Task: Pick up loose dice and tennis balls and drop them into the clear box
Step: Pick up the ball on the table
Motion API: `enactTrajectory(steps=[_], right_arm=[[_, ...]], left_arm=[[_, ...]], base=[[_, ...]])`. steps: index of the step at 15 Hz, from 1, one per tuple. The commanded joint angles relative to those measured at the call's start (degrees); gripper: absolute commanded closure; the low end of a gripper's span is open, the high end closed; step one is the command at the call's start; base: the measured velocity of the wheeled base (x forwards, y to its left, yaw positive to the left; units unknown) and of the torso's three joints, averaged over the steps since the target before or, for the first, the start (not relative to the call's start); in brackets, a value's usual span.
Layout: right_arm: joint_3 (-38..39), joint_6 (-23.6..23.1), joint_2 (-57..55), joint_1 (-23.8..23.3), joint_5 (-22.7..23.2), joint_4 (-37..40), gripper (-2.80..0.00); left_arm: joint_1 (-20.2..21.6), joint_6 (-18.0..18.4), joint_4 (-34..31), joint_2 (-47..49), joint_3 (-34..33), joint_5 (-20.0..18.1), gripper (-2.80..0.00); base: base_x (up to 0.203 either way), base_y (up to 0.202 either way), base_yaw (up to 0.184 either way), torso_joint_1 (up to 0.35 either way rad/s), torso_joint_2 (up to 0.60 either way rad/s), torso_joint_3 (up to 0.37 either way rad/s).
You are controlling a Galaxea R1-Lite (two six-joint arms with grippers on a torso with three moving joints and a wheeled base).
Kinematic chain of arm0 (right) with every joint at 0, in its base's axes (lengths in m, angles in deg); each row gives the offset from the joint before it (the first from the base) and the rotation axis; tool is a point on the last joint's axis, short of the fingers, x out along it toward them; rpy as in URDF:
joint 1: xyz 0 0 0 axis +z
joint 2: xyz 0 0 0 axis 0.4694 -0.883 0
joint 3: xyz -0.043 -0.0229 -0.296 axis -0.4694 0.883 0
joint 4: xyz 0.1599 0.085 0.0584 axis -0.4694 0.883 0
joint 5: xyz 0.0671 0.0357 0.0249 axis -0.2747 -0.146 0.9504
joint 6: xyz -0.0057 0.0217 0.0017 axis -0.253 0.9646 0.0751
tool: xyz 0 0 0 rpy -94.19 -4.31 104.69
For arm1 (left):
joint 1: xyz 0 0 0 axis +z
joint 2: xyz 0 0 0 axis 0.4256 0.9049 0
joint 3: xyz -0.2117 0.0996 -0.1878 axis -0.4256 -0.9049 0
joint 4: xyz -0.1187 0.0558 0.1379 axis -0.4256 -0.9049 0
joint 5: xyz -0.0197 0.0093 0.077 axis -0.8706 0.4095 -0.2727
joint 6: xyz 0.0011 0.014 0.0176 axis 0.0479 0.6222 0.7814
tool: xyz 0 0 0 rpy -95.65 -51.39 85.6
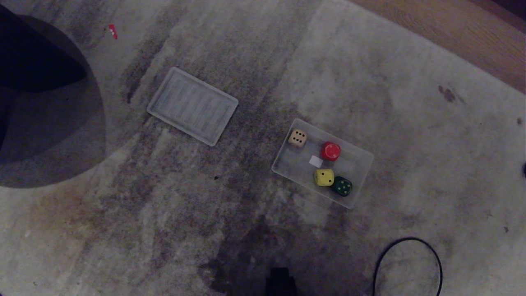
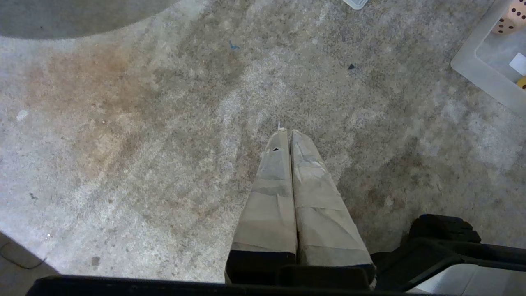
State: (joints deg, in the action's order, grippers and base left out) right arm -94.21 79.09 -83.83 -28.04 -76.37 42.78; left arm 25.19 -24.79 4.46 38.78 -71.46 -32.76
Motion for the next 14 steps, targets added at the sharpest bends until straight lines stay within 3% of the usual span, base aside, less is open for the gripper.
enactTrajectory(steps=[1, 5, 7, 14], right_arm=[[3.42, 0.59, 3.14, -0.05, -0.39, -7.7, 0.0], [5.14, 0.84, 3.15, -0.11, -0.99, -11.55, 0.0], [8.63, -1.25, 3.11, -0.05, -0.62, -20.69, 0.0], [8.31, 0.53, 3.08, 0.3, 0.0, -19.61, 0.0]], left_arm=[[0.0, -0.04, 0.04, 0.06, -0.09, 0.05, 0.0], [0.0, -0.04, 0.1, 0.06, -0.09, 0.05, 0.0], [0.0, -0.04, 0.1, 0.06, -0.09, 0.05, 0.0], [0.0, -0.04, 0.08, 0.06, -0.07, 0.05, 0.0]], base=[[0.0, 0.0, 0.0, 0.0, 0.0, 0.0], [0.0, 0.0, 0.0, 0.0, 0.0, 0.0], [0.0, 0.0, 0.0, 0.0, 0.0, 0.0], [0.0, 0.0, 0.0, 0.0, 0.0, 0.0]])
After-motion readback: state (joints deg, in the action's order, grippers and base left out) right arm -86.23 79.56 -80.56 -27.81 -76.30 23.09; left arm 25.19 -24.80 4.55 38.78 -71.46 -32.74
